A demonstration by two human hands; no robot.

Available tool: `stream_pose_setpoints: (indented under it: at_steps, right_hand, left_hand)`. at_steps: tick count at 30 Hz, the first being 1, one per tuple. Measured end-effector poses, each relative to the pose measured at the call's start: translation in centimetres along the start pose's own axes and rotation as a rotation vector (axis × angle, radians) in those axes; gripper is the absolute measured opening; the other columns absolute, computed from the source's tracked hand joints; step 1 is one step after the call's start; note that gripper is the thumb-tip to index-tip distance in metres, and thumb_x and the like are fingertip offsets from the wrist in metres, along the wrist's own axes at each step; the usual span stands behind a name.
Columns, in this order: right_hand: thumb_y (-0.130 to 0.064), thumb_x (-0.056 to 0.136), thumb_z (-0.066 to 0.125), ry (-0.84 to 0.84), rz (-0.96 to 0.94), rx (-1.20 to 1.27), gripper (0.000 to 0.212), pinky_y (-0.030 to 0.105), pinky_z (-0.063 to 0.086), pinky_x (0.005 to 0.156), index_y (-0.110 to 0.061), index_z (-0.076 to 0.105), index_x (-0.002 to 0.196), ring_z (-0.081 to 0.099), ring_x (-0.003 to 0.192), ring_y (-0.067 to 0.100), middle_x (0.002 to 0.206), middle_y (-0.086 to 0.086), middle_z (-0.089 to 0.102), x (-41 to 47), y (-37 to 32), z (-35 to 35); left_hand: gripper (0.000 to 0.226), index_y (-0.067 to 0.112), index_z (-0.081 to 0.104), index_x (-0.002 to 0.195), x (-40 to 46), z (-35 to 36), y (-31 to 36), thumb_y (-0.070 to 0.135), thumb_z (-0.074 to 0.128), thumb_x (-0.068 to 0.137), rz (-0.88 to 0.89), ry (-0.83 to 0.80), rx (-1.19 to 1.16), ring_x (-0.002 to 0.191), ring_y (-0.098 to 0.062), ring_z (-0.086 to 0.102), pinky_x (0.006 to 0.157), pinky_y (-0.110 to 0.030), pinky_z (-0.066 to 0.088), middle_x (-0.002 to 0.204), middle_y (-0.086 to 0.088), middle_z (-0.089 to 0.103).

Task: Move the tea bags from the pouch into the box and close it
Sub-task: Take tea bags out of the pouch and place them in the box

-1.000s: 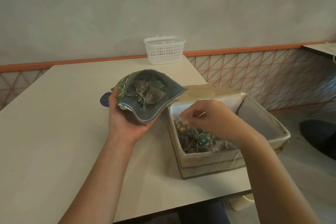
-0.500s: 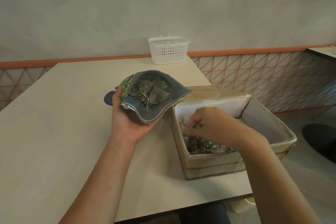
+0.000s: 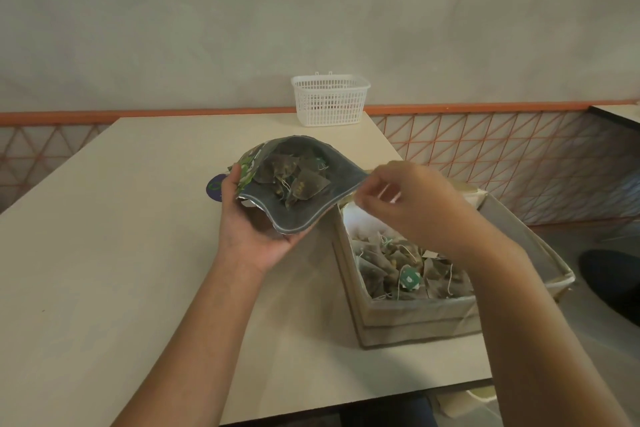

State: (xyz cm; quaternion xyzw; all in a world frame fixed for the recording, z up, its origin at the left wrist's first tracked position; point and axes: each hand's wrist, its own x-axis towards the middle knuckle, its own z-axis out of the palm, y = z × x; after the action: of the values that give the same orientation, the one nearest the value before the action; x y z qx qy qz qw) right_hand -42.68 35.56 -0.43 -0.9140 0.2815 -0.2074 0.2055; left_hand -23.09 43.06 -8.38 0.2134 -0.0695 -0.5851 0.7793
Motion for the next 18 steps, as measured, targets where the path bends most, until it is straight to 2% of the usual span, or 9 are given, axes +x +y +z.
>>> stream_pose_setpoints:
  at_steps: [2,4,6,9,11,14,16,18]
  right_hand:
    - [-0.024,0.09,0.064,0.057,-0.028,0.098,0.008,0.003,0.042,0.064,-0.029,0.067,0.085,0.056,0.073,-0.004,0.08,-0.018,0.062,0.5,-1.5,0.1]
    - [-0.021,0.09,0.065,0.043,-0.052,0.15,0.009,0.001,0.041,0.065,-0.025,0.072,0.093,0.057,0.073,-0.006,0.081,-0.018,0.063,1.3,-2.8,1.0]
    - [-0.018,0.092,0.062,0.004,-0.08,0.117,0.018,0.003,0.039,0.071,-0.021,0.073,0.105,0.059,0.078,-0.003,0.091,-0.012,0.068,2.6,-3.8,2.4]
    - [-0.016,0.096,0.052,-0.069,-0.106,-0.009,0.032,0.013,0.038,0.089,-0.019,0.064,0.126,0.06,0.107,0.014,0.121,-0.001,0.065,5.7,-4.5,4.7]
    - [-0.017,0.097,0.049,-0.126,-0.101,-0.114,0.037,0.024,0.041,0.096,-0.018,0.057,0.133,0.058,0.114,0.02,0.126,0.003,0.063,8.0,-4.7,6.1]
    - [-0.012,0.095,0.049,-0.196,-0.1,-0.214,0.045,0.029,0.044,0.098,-0.018,0.048,0.139,0.055,0.118,0.023,0.129,0.005,0.059,10.7,-4.5,7.6]
    - [-0.009,0.093,0.05,-0.26,-0.108,-0.221,0.057,0.03,0.042,0.1,-0.027,0.037,0.146,0.05,0.123,0.023,0.138,0.002,0.052,11.7,-4.1,8.1]
    - [-0.011,0.092,0.053,-0.31,-0.107,-0.236,0.062,0.027,0.042,0.094,-0.035,0.034,0.146,0.052,0.119,0.022,0.136,0.0,0.054,12.0,-3.9,8.5]
  left_hand:
    - [0.069,0.022,0.06,0.136,0.1,0.0,0.0,0.066,0.056,0.084,-0.002,0.002,-0.002,0.127,-0.043,0.055,0.113,-0.058,0.035,0.138,-0.018,0.06]
    - [0.071,0.02,0.061,0.135,0.0,0.1,0.0,0.069,0.056,0.083,-0.006,0.013,0.001,0.127,-0.042,0.056,0.113,-0.058,0.036,0.137,-0.018,0.06]
    - [0.07,0.019,0.065,0.129,-0.3,0.3,0.1,0.07,0.054,0.083,-0.007,0.031,0.015,0.125,-0.039,0.058,0.109,-0.057,0.041,0.134,-0.017,0.063]
    - [0.065,0.014,0.081,0.098,-1.0,0.9,0.2,0.071,0.051,0.085,0.001,0.059,0.034,0.114,-0.036,0.064,0.088,-0.058,0.055,0.12,-0.017,0.071]
    - [0.069,0.011,0.083,0.084,-1.3,1.2,0.3,0.072,0.05,0.085,0.005,0.098,0.041,0.107,-0.037,0.066,0.078,-0.059,0.057,0.11,-0.019,0.074]
    - [0.072,0.012,0.074,0.105,-1.4,1.5,0.6,0.076,0.05,0.083,-0.007,0.144,0.025,0.113,-0.04,0.063,0.081,-0.063,0.054,0.115,-0.022,0.071]
    - [0.076,0.013,0.069,0.114,-1.3,1.6,0.9,0.079,0.049,0.081,-0.015,0.146,0.004,0.116,-0.04,0.062,0.083,-0.063,0.053,0.121,-0.021,0.069]
    - [0.081,0.014,0.066,0.12,-1.2,1.6,1.1,0.081,0.048,0.079,-0.021,0.136,-0.008,0.117,-0.04,0.062,0.085,-0.062,0.053,0.123,-0.02,0.068]
